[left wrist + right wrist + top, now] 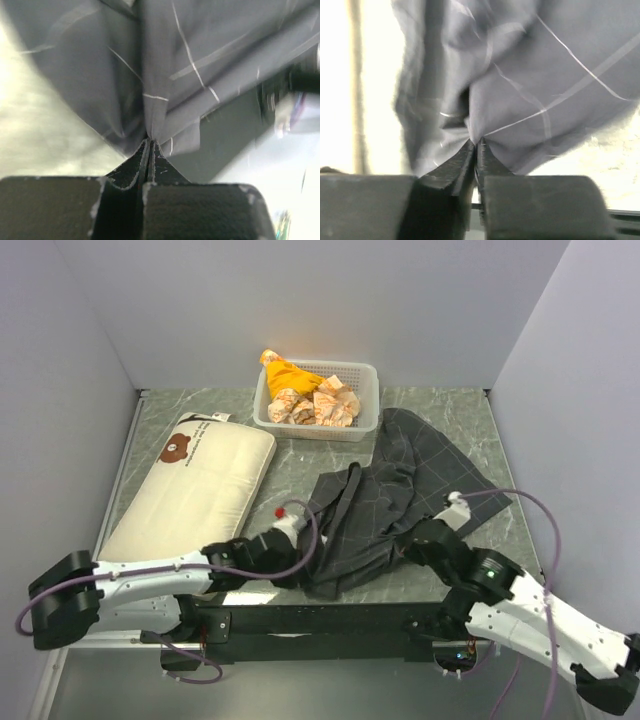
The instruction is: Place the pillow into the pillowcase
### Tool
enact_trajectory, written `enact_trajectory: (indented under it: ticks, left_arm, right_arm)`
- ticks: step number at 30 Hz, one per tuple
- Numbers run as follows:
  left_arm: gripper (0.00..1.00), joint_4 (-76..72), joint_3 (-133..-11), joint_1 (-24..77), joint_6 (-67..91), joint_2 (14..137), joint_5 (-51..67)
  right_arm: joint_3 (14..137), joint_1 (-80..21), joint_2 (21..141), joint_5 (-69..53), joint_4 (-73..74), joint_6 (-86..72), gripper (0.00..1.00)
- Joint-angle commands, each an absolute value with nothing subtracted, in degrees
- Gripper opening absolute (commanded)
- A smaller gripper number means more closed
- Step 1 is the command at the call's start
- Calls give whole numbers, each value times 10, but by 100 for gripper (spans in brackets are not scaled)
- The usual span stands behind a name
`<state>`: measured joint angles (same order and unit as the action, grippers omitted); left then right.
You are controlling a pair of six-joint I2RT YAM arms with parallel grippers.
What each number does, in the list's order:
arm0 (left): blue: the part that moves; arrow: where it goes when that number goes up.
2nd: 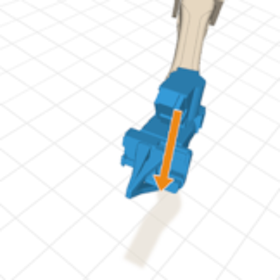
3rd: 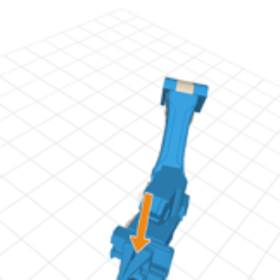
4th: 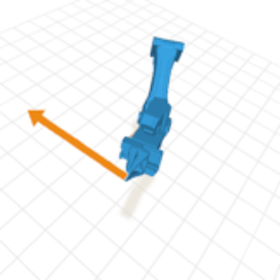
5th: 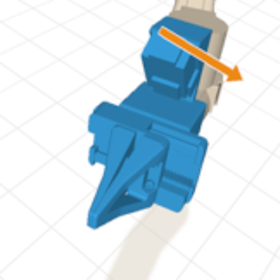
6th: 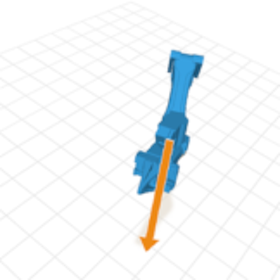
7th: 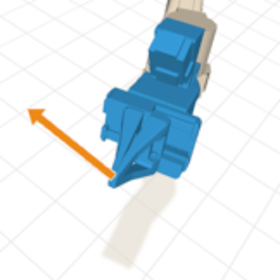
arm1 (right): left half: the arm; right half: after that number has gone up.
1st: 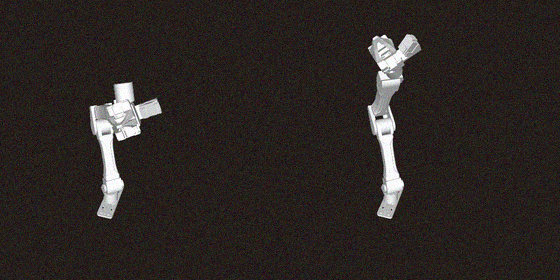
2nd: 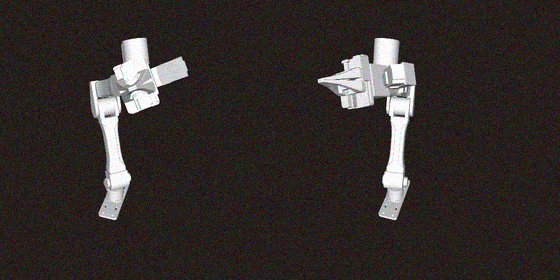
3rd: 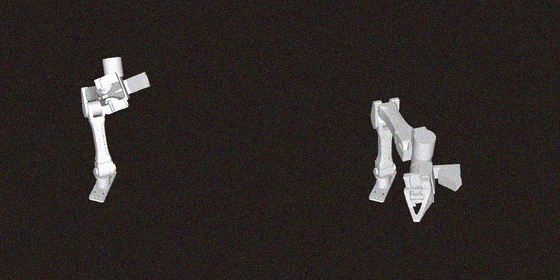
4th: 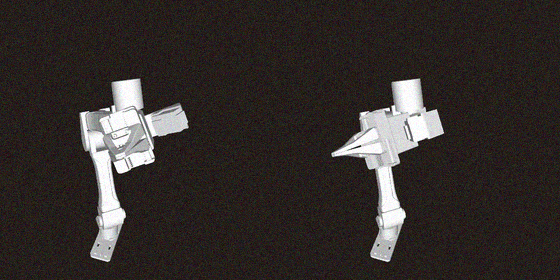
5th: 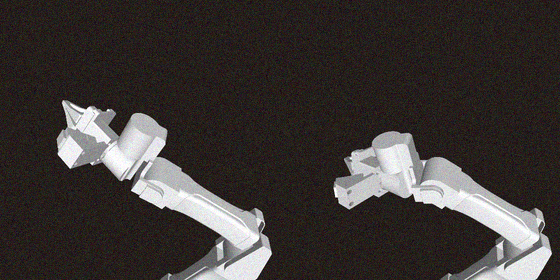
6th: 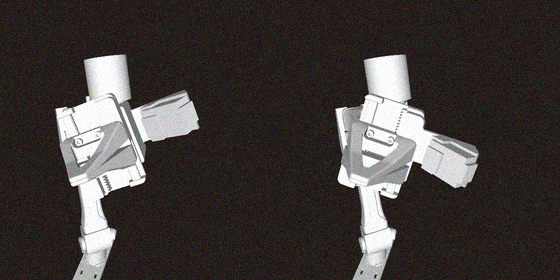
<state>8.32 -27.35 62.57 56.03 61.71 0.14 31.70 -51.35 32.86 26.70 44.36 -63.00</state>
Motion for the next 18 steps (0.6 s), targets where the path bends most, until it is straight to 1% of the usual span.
enact_trajectory:
  ticks: [1,3,4,6,7,8,9,10,11,12,13,14,15,16,17,18]
  left_arm:
    - [1,16,-308,709,498,684,104]
    - [1,5,-322,740,497,720,103]
    - [2,4,-323,744,499,725,96]
    - [20,-16,-323,744,504,726,92]
    - [29,-14,-325,744,505,720,88]
    - [42,-9,-329,744,507,713,68]
    - [52,18,-341,744,509,695,51]
    - [62,32,-349,744,511,685,30]
    - [63,53,-359,743,516,676,-16]
    - [64,94,-386,741,521,661,-51]
    - [67,119,-399,733,525,656,-80]
    - [69,144,-430,724,545,650,-149]
    - [70,193,-445,714,555,650,-176]
    - [69,205,-457,681,556,651,-191]
    - [69,213,-477,657,555,656,-198]
    - [69,207,-481,636,543,659,-193]
  right_arm:
    - [373,-507,299,341,519,-621,29]
    - [382,-508,322,326,505,-593,34]
    - [387,-508,342,318,498,-582,41]
    - [399,-507,360,305,466,-552,46]
    - [404,-508,374,297,455,-543,51]
    - [410,-508,381,293,446,-534,54]
    - [418,-508,386,284,407,-503,56]
    - [420,-508,402,263,382,-482,56]
    - [424,-505,415,263,362,-471,56]
    - [432,-498,454,258,317,-437,56]
    - [439,-488,480,235,295,-419,56]
    - [460,-472,507,219,264,-391,56]
    - [469,-442,558,198,245,-376,55]
    - [478,-423,582,178,225,-367,53]
    - [491,-407,606,139,190,-353,48]
    - [500,-394,653,128,182,-351,45]
